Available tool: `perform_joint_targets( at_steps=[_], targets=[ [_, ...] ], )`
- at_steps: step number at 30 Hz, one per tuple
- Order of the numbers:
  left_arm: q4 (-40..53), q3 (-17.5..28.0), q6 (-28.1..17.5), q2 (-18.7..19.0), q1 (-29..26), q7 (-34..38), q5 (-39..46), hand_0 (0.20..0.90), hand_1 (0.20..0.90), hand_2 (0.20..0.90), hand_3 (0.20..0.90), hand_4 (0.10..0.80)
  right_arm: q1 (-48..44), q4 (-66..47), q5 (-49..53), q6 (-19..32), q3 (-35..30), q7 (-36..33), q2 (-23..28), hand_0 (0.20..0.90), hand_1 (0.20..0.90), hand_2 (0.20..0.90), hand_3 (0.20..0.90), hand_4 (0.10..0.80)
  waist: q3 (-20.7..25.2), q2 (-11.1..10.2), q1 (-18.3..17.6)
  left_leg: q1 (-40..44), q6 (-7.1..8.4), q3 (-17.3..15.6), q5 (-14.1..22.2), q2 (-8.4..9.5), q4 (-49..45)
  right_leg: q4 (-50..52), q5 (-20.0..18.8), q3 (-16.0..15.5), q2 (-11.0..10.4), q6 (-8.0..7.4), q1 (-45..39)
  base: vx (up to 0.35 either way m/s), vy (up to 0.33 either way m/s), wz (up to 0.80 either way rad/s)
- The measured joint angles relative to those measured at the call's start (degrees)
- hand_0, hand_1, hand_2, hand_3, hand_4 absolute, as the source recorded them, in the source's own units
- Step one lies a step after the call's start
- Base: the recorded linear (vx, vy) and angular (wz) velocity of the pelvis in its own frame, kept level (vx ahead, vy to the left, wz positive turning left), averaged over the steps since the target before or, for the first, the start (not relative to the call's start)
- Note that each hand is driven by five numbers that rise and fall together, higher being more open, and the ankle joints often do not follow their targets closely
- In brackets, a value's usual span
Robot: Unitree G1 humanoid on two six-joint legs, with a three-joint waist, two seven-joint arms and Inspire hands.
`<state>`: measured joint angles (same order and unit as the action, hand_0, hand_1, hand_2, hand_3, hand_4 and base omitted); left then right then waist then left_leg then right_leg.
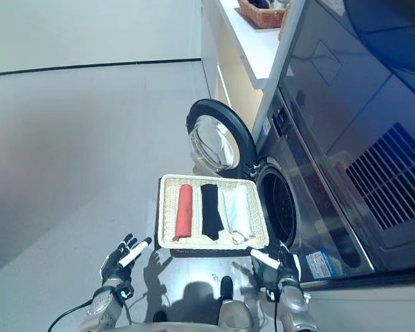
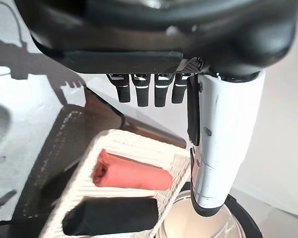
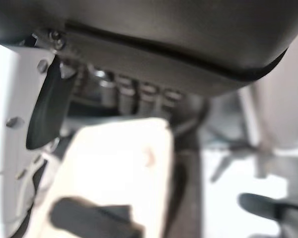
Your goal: Pick up the clothes and place them into the washing machine
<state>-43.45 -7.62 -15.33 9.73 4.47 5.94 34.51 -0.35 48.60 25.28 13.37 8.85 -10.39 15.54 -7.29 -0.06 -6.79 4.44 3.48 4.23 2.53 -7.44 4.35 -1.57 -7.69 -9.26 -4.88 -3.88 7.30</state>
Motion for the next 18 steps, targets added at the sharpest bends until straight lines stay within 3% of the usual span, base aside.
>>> perform_joint_targets(
  at_steps=[6,9,11,13,15,16,17,18],
  targets=[
    [0.0,-0.2,0.0,0.0,-2.1,0.6,0.1,0.9,0.9,0.9,0.9,0.8,-1.6,0.6,0.1,0.5,0.2,0.1,-0.2,0.9,0.9,0.9,0.9,0.8,0.2,1.6,0.0,-0.7,0.83,0.5,-0.2,-0.96,-1.2,2.8,3.6,-1.3,1.0,-0.12,0.1,0.102,-0.139,0.18],
    [-0.4,-0.4,-0.1,0.1,-2.8,0.7,0.1,0.9,0.9,0.9,0.9,0.8,-1.3,2.4,1.2,0.5,0.1,0.1,-0.5,0.9,0.9,0.9,0.9,0.8,0.1,0.7,0.6,-4.0,2.74,0.8,0.4,-0.37,-8.4,4.5,5.7,0.2,1.2,1.15,0.2,0.132,-0.203,0.23],
    [-1.7,-0.5,0.0,0.2,-3.3,1.0,0.2,0.9,0.9,0.9,0.9,0.8,-1.3,3.5,1.2,0.5,0.0,0.0,-0.6,0.9,0.9,0.9,0.9,0.8,-0.6,-1.1,2.9,-7.8,5.15,1.7,-0.9,1.2,-17.3,4.3,5.5,1.2,0.3,2.53,-0.2,0.084,-0.152,-0.14],
    [-2.4,-1.3,0.0,0.1,-3.3,1.4,0.2,0.9,0.9,0.9,0.9,0.8,-1.3,3.6,1.2,0.5,-0.5,-0.3,-0.4,0.9,0.9,0.9,0.9,0.8,-0.9,-1.2,3.3,-10.6,5.89,2.4,-2.3,1.32,-22.6,4.2,5.8,1.2,0.6,3.32,-0.9,0.1,-0.018,0.08],
    [-2.3,-2.6,0.0,-0.1,-3.7,1.5,0.2,0.9,0.9,0.9,0.9,0.8,-1.4,3.4,1.2,0.5,0.1,-0.4,-1.0,0.9,0.9,0.9,0.9,0.8,-1.8,-2.1,3.9,-15.0,4.91,2.3,-3.5,1.68,-29.3,4.4,6.1,1.9,0.8,4.92,-0.9,0.164,0.02,0.12],
    [-2.3,-2.8,0.0,-0.2,-3.7,1.5,0.2,0.9,0.9,0.9,0.9,0.8,-1.5,3.4,1.2,0.5,0.2,-0.5,-1.1,0.9,0.9,0.9,0.9,0.8,-2.0,-2.3,4.5,-15.4,4.63,2.6,-3.4,1.59,-29.3,4.4,6.2,2.7,0.7,5.26,-0.9,0.206,0.086,-0.16],
    [-2.3,-3.4,0.0,-0.3,-3.7,1.6,0.2,0.9,0.9,0.9,0.9,0.8,-1.9,3.4,1.2,0.5,0.3,-0.7,-1.1,0.9,0.9,0.9,0.9,0.8,-2.6,-2.6,4.8,-16.0,3.4,2.2,-2.7,2.52,-27.3,4.2,6.4,3.5,0.6,5.57,-0.7,0.237,0.116,-0.17],
    [-2.4,-3.4,0.0,-0.3,-3.6,1.6,0.2,0.9,0.9,0.9,0.9,0.8,-2.2,3.4,1.2,0.5,0.4,-0.7,-1.1,0.9,0.9,0.9,0.9,0.8,-2.9,-2.6,5.0,-16.1,3.39,2.0,-2.4,2.54,-24.8,4.2,6.3,4.0,0.6,5.6,-0.9,0.274,0.163,-0.08]
  ],
)
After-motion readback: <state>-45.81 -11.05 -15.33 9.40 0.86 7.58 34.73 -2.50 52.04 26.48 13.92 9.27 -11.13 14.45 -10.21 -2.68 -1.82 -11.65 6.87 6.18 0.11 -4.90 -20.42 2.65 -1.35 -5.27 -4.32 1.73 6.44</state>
